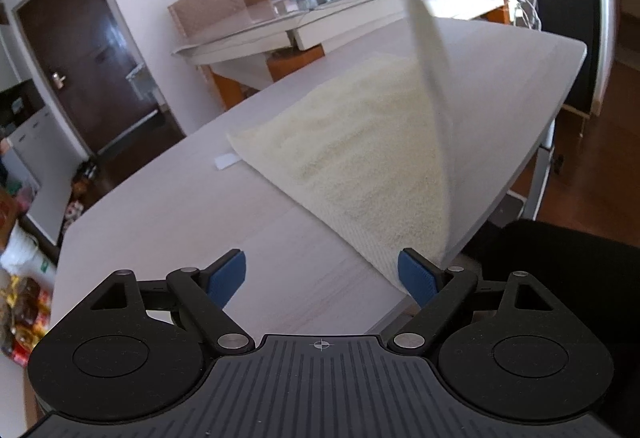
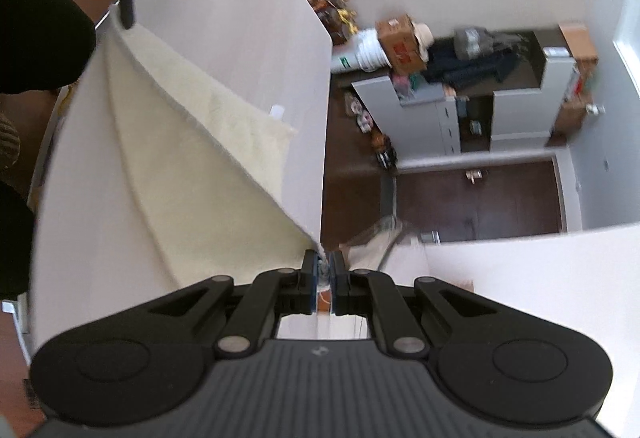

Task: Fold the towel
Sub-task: 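Lift the held corner and fold it diagonally across to the opposite corner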

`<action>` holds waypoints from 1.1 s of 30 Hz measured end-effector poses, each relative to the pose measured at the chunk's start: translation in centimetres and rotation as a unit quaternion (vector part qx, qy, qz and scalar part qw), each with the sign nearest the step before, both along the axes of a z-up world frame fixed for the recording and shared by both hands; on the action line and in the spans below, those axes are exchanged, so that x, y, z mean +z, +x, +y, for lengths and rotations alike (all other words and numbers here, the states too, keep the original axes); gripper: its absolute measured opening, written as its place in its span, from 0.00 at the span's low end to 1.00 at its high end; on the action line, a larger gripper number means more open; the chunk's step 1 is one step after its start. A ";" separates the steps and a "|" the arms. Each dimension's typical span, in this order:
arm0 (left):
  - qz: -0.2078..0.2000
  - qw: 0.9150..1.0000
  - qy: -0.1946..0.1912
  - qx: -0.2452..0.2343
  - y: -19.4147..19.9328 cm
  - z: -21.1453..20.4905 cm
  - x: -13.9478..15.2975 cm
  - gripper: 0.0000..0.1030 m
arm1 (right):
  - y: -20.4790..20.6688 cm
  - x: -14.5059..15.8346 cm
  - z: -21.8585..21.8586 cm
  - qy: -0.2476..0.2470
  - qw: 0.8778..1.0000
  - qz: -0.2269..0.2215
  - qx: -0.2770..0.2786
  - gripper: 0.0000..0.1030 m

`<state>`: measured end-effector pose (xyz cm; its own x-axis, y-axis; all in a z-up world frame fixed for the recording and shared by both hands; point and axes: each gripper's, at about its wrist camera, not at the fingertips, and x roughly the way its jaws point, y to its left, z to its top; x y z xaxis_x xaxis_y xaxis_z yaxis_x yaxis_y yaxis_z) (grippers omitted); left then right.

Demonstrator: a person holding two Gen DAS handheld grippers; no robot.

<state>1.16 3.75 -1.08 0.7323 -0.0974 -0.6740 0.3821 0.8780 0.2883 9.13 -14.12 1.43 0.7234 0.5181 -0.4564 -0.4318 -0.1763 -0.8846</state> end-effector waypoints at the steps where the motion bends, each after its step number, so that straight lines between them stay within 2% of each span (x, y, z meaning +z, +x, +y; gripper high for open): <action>1: 0.002 1.000 0.000 -0.005 0.0 0.1 0.0 0.85 | 0.7 -0.1 0.8 -0.005 1.000 0.003 0.008 0.07; 7: 0.021 0.999 -0.014 -0.048 1.0 1.2 0.0 0.85 | 3.8 -0.7 4.8 -0.030 0.999 0.017 0.039 0.07; 13: 0.021 0.995 -0.035 -0.090 1.5 2.6 -0.5 0.88 | 6.1 -1.3 7.6 -0.048 0.996 0.046 0.061 0.07; 22: 0.018 0.992 -0.054 -0.112 2.1 3.1 -1.1 0.89 | 9.7 -2.0 11.9 -0.062 0.991 0.084 0.080 0.07; 28: 0.019 0.991 -0.069 -0.114 2.3 3.6 -1.6 0.89 | 11.7 -4.0 15.4 -0.084 0.985 0.125 0.084 0.07; 33: 0.019 0.991 -0.077 -0.112 2.3 3.7 -1.8 0.89 | 12.5 -5.1 16.9 -0.075 0.983 0.147 0.084 0.07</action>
<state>3.49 7.49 -2.92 0.6549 -0.3585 -0.6652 0.5800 0.8028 0.1384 21.63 2.82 -3.63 0.4590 0.5297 -0.7132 -0.6176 -0.3869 -0.6848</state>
